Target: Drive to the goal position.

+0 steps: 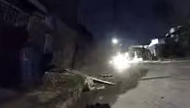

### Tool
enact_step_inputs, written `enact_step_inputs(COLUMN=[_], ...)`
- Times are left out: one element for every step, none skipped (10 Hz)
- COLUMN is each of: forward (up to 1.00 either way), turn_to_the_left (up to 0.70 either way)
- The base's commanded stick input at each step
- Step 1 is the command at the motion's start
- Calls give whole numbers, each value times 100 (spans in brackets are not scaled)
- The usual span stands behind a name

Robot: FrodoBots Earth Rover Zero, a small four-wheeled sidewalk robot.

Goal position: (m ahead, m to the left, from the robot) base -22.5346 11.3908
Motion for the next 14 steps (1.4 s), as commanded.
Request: enact_step_inputs(forward=[0, 0, 0, 0, 0, 0, 0, 0, 0, 0, 0, 0, 0, 0], turn_to_the_left=[-50, -50, -50, -50, -50, -50, -50, -50, -50, -50, -50, -50, -50, -50])
